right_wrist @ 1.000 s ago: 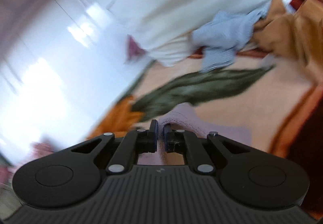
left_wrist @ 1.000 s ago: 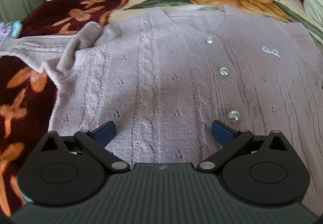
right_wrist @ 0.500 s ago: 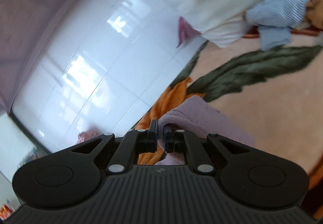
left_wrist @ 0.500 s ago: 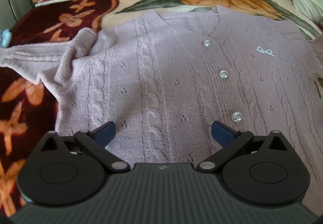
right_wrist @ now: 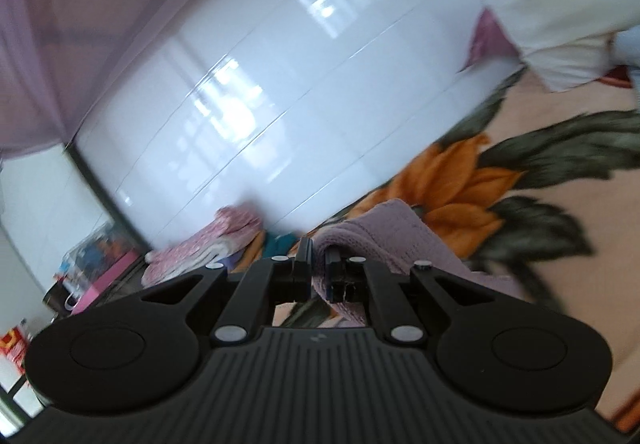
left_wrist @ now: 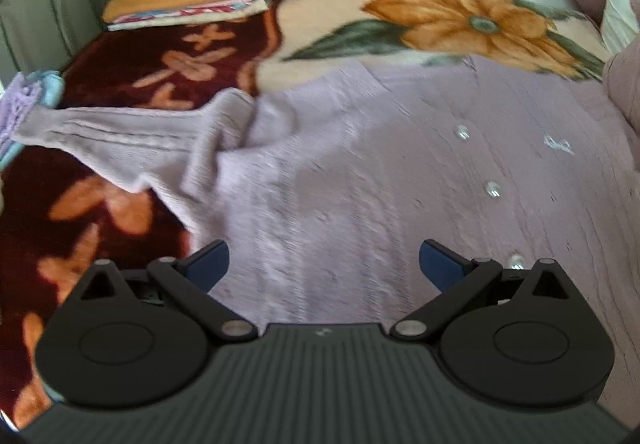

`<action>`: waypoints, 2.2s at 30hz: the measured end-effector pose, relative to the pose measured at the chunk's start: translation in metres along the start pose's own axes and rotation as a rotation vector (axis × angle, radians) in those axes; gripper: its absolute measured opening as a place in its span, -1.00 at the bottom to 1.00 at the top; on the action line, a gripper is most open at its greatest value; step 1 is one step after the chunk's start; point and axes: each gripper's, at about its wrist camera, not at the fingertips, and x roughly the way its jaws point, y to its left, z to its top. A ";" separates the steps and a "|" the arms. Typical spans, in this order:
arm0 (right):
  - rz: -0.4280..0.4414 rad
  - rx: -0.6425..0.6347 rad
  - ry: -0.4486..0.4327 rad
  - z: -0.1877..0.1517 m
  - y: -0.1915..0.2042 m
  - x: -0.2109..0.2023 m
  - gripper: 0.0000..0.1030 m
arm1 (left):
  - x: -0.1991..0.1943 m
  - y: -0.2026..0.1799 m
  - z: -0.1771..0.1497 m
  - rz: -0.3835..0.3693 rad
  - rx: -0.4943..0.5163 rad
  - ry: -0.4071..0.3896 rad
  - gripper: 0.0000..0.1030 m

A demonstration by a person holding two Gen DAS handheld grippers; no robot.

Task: Fold small clothes
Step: 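Carry the held sleeve across the cardigan body with the right gripper, then open the right gripper and release the sleeve on the body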

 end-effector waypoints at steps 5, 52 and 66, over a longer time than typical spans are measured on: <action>0.052 -0.036 0.041 -0.019 0.045 0.027 -0.89 | 0.002 0.021 0.004 0.018 -0.042 0.003 1.00; 0.083 -0.210 0.595 -0.203 0.106 0.099 0.56 | 0.007 0.059 0.001 0.024 -0.110 -0.015 1.00; -0.344 -0.335 0.429 -0.159 0.012 0.042 0.58 | 0.011 -0.019 0.026 -0.080 0.038 -0.052 1.00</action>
